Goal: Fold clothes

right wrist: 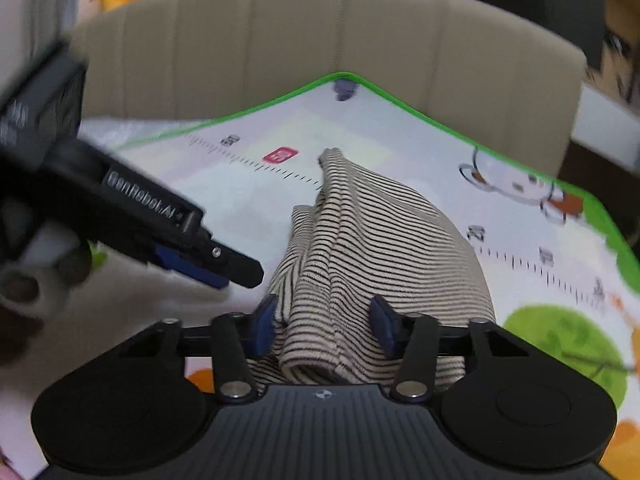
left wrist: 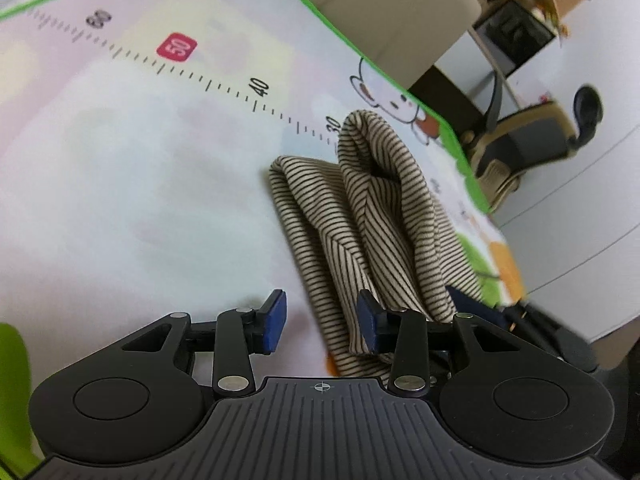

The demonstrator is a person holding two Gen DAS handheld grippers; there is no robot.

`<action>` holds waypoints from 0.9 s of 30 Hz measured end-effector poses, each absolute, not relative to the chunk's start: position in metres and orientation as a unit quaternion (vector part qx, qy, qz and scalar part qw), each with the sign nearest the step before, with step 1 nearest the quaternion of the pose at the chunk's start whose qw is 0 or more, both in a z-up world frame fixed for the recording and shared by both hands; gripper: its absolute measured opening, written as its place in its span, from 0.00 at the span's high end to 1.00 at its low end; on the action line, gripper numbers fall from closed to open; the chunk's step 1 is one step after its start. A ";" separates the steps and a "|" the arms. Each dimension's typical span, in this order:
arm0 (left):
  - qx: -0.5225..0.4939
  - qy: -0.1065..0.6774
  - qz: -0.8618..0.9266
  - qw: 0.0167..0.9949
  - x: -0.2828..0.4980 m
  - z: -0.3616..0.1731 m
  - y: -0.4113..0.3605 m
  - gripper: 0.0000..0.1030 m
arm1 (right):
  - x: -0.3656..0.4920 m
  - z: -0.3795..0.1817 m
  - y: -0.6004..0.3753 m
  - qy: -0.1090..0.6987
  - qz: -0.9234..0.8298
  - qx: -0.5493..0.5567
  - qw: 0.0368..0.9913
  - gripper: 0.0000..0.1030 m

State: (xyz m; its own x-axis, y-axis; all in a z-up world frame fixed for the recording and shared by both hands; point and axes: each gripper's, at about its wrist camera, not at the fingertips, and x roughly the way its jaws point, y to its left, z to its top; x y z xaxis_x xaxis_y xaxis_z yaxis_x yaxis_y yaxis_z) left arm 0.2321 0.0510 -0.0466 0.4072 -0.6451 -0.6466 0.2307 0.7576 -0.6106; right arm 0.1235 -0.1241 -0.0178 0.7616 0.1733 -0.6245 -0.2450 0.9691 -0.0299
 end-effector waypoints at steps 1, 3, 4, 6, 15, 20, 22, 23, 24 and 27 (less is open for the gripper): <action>-0.232 0.475 -0.273 0.804 0.235 -0.048 0.051 0.59 | 0.124 -0.016 -0.128 0.326 0.108 -0.046 0.938 0.68; -0.253 0.481 -0.284 0.790 0.238 -0.053 0.050 0.59 | 0.120 -0.015 -0.131 0.320 0.107 -0.042 0.940 0.75; -0.262 0.484 -0.291 0.782 0.240 -0.055 0.048 0.59 | 0.119 -0.013 -0.132 0.320 0.110 -0.033 0.940 0.77; -0.274 0.491 -0.301 0.770 0.242 -0.059 0.045 0.59 | 0.118 -0.002 -0.138 0.314 0.123 0.012 0.941 0.81; -0.238 0.521 -0.277 0.771 0.250 -0.076 0.036 0.68 | 0.125 -0.002 -0.122 0.342 0.200 0.022 0.918 0.84; -0.240 0.496 -0.247 0.797 0.250 -0.062 0.057 0.67 | 0.125 -0.025 -0.115 0.358 0.195 0.009 0.913 0.84; -0.242 0.480 -0.235 0.810 0.249 -0.054 0.066 0.63 | 0.124 -0.026 -0.109 0.356 0.197 -0.014 0.913 0.84; -0.242 0.463 -0.235 0.820 0.246 -0.046 0.069 0.63 | 0.124 -0.026 -0.107 0.355 0.199 -0.025 0.913 0.84; -0.243 0.446 -0.234 0.829 0.244 -0.038 0.072 0.63 | 0.124 -0.027 -0.106 0.354 0.200 -0.035 0.913 0.84; -0.242 0.396 -0.254 0.848 0.234 -0.017 0.069 0.63 | 0.119 -0.029 -0.101 0.353 0.203 -0.057 0.912 0.83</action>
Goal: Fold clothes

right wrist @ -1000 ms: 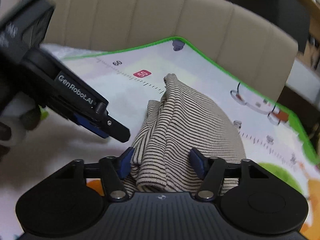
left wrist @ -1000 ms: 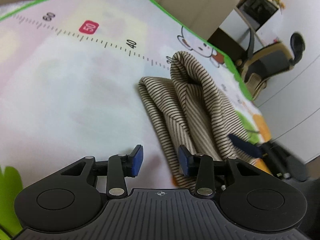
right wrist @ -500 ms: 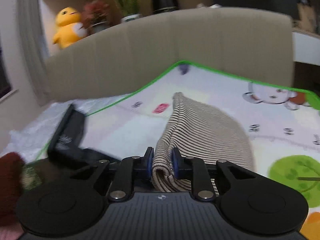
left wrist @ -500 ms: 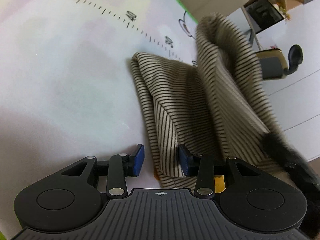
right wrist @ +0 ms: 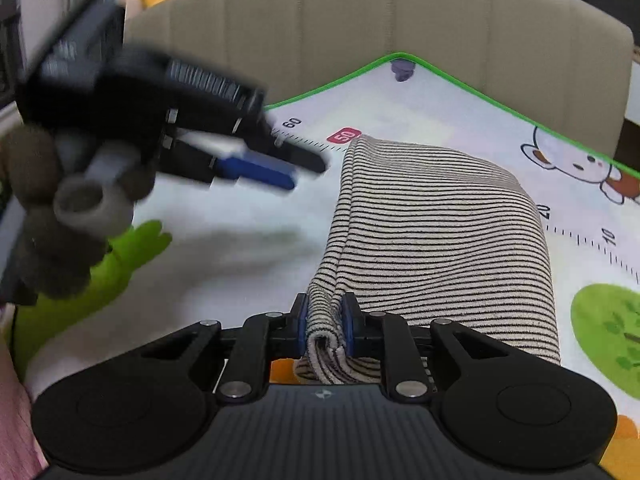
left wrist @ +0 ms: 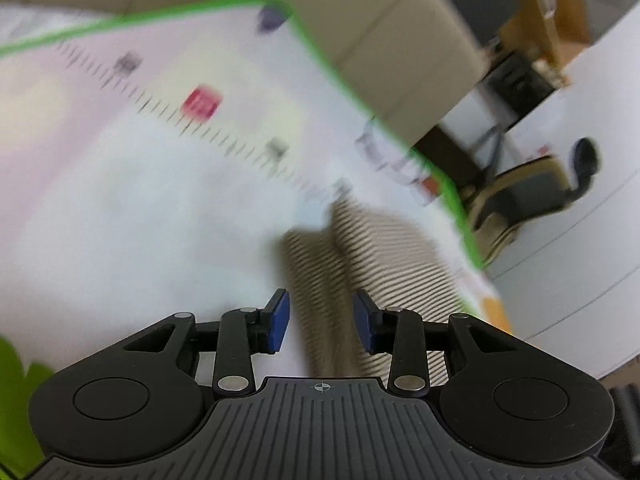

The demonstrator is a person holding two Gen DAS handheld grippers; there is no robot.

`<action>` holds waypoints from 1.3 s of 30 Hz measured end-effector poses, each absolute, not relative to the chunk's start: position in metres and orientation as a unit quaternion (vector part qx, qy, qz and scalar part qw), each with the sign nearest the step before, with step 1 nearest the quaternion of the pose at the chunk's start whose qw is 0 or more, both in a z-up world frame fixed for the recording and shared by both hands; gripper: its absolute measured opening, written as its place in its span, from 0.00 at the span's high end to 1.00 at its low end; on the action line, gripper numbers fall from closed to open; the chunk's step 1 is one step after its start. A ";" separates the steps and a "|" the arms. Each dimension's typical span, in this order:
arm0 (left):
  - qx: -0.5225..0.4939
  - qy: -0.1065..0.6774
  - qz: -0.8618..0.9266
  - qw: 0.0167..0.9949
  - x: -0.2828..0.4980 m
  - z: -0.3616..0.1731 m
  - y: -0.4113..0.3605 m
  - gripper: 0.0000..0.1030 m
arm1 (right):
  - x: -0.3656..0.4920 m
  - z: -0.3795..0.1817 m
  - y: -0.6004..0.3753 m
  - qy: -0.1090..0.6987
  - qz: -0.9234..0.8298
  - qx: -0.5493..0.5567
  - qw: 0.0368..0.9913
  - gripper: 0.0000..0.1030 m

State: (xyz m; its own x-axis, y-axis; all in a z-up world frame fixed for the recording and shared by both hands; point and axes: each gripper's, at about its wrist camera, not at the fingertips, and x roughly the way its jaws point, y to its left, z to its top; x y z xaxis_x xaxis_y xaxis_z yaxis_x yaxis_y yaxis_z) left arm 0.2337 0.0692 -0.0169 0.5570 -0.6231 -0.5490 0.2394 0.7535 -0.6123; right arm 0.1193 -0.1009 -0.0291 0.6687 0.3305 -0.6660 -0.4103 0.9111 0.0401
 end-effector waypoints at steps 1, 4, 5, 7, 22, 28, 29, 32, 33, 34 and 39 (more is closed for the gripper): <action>-0.232 0.384 -0.262 0.854 0.230 -0.012 0.061 0.63 | 0.117 -0.030 -0.100 0.353 0.205 -0.064 0.911 0.83; -0.190 0.376 -0.276 0.864 0.221 -0.006 0.042 0.64 | 0.114 -0.030 -0.098 0.357 0.209 -0.077 0.907 0.83; -0.176 0.382 -0.276 0.864 0.221 -0.008 0.035 0.64 | 0.113 -0.029 -0.098 0.358 0.210 -0.079 0.906 0.83; -0.151 0.402 -0.270 0.862 0.222 -0.018 0.026 0.64 | 0.110 -0.026 -0.098 0.358 0.212 -0.082 0.905 0.83; -0.141 0.419 -0.251 0.861 0.227 -0.030 0.032 0.51 | 0.080 -0.018 -0.116 0.302 0.140 -0.057 0.941 0.66; -0.140 0.424 -0.247 0.860 0.228 -0.033 0.034 0.47 | 0.071 -0.045 -0.105 0.320 0.138 -0.091 0.933 0.51; -0.140 0.425 -0.246 0.860 0.228 -0.033 0.034 0.47 | 0.070 -0.044 -0.104 0.321 0.142 -0.096 0.931 0.43; -0.142 0.426 -0.246 0.859 0.229 -0.034 0.035 0.47 | 0.068 -0.041 -0.102 0.323 0.148 -0.105 0.929 0.41; -0.142 0.426 -0.246 0.859 0.229 -0.034 0.035 0.47 | 0.072 -0.040 -0.101 0.323 0.149 -0.103 0.929 0.41; -0.142 0.426 -0.246 0.859 0.229 -0.034 0.035 0.47 | 0.075 -0.038 -0.101 0.324 0.151 -0.098 0.929 0.41; -0.140 0.425 -0.242 0.861 0.230 -0.034 0.036 0.46 | 0.085 -0.017 -0.111 0.313 0.172 -0.043 0.933 0.41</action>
State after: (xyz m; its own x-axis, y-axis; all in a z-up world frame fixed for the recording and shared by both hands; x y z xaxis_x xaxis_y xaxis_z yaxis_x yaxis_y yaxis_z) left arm 0.2295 0.0360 -0.0343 0.5217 -0.5364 -0.6635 0.2988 0.8433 -0.4468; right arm 0.0848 -0.1108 -0.0166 0.7456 0.2933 -0.5984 -0.3474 0.9374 0.0267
